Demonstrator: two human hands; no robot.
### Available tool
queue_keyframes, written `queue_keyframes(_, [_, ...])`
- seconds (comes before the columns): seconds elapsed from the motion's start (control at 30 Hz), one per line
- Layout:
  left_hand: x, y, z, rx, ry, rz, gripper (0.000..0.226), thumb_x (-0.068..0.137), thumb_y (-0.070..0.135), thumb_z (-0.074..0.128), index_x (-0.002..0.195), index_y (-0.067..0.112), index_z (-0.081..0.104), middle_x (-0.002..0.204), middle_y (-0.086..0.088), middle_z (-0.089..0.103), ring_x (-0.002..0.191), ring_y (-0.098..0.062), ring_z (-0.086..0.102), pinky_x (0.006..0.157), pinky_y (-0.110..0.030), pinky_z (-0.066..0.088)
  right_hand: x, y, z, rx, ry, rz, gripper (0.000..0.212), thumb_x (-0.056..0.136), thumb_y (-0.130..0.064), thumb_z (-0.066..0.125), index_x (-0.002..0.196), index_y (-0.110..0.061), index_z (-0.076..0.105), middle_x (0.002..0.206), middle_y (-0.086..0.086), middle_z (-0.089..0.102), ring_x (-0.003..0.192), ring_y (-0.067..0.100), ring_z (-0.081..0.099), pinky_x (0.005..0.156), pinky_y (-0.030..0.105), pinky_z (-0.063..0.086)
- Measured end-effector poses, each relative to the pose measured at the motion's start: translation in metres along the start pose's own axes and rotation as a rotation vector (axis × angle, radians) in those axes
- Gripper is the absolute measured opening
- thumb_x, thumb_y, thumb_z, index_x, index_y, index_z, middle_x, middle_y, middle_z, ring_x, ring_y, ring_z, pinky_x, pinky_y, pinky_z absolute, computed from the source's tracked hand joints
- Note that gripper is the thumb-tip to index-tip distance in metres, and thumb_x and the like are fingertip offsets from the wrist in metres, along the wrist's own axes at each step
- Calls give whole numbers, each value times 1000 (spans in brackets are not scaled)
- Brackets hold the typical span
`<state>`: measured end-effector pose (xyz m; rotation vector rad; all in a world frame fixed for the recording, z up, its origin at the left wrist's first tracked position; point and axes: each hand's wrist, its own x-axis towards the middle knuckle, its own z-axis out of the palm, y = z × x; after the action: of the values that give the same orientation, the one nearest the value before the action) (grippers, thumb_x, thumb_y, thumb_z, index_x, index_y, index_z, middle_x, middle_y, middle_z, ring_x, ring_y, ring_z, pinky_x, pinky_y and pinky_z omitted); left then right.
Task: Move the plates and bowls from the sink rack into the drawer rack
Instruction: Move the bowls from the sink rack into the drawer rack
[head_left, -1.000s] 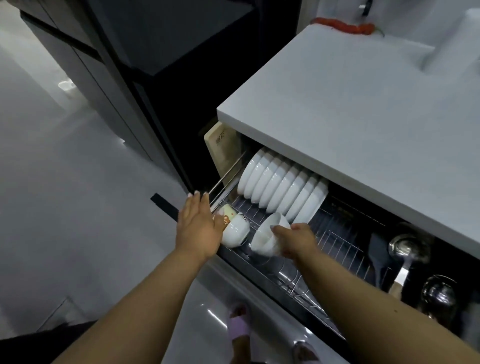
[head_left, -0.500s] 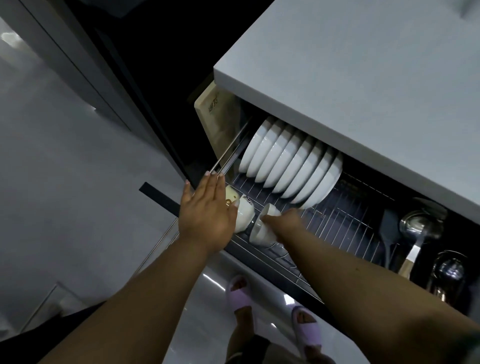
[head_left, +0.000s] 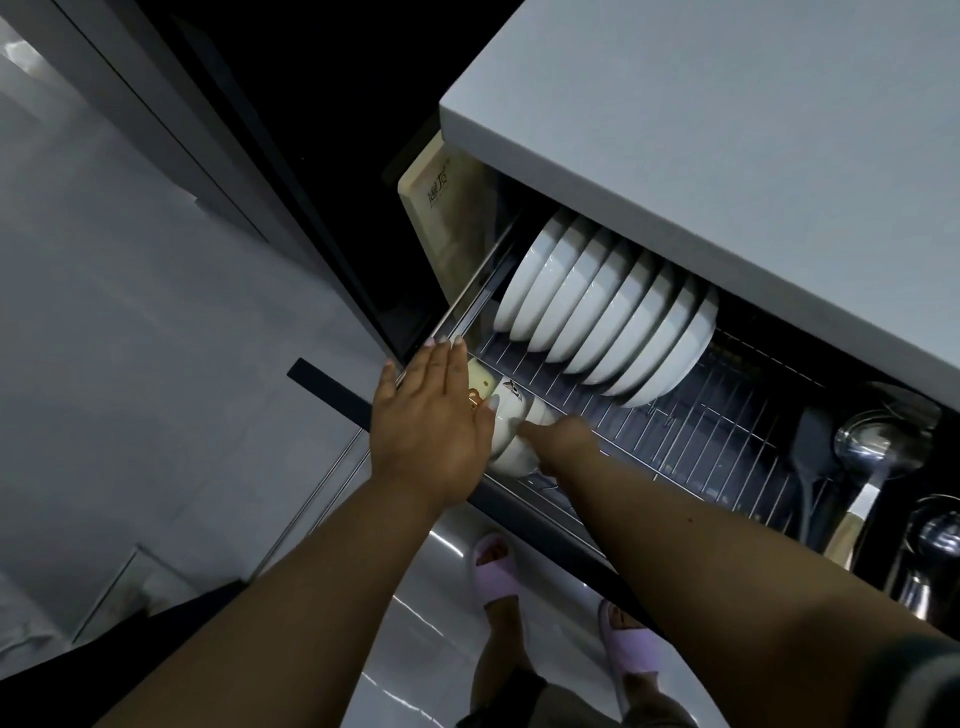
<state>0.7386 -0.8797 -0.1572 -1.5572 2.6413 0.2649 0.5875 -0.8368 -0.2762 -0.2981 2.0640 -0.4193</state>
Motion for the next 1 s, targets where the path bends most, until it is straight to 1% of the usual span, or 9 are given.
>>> queue_keyframes(0.2, [0,-1,2,8,-5,-1,72,93,54,16,150,12,23,155,-8,30,145,-20,21,117,-45,11,-6,-1,1,-36,-13,-32,77,72,-51,76,125,-3,46,121,15,60,109,31,59,89,42,52])
queue_keyframes(0.3, [0,-1,2,2,6,1,72,92,54,18,148,10,30,151,-10,38,142,-23,30,115,-47,17,-8,-4,-2,-96,-23,-56,78,79,-48,70,132,0,41,128,16,57,117,32,54,96,38,47])
queue_keyframes(0.4, [-1,-1,2,-5,29,4,70,92,52,23,144,8,39,144,-12,48,136,-25,41,112,-49,26,-17,-10,-12,-118,-19,-87,77,83,-49,66,135,0,40,129,16,56,119,31,53,93,33,44])
queue_keyframes(0.53, [-1,-1,-3,9,-42,1,79,87,57,6,150,13,26,152,-7,37,141,-22,32,115,-44,19,-38,-19,-32,-135,12,-132,62,87,-51,60,123,-2,48,120,16,59,111,32,55,79,29,40])
queue_keyframes(0.6, [0,0,-6,6,-83,-6,85,82,58,-3,152,16,20,155,-5,31,142,-20,27,116,-41,15,-49,-22,-45,-135,17,-198,50,88,-49,58,109,-5,53,105,14,60,100,29,57,75,28,37])
queue_keyframes(0.67, [0,2,-10,-6,-109,-13,87,79,59,-3,151,17,20,155,-4,31,141,-20,29,116,-40,15,-64,-24,-61,-155,42,-267,42,89,-49,57,100,-9,54,95,9,58,91,26,56,72,27,37])
queue_keyframes(0.8, [0,2,-15,-21,-161,-24,67,94,56,25,149,18,25,149,-3,40,133,-22,39,112,-39,25,-98,-19,-99,-115,169,-345,50,89,-46,58,126,-13,50,112,6,63,103,25,59,74,24,37])
queue_keyframes(0.9, [3,9,-22,-101,-219,-51,58,95,50,35,144,19,33,139,-4,50,123,-24,48,101,-37,37,-118,-6,-135,-120,272,-379,52,88,-44,58,132,-18,47,118,7,61,102,23,59,74,24,38])
queue_keyframes(1.0, [6,30,-30,-262,-246,-25,48,93,41,45,134,16,45,130,-8,56,114,-27,53,94,-38,45,-138,10,-178,-168,378,-411,54,89,-46,57,133,-16,48,123,7,57,108,22,56,79,25,39])
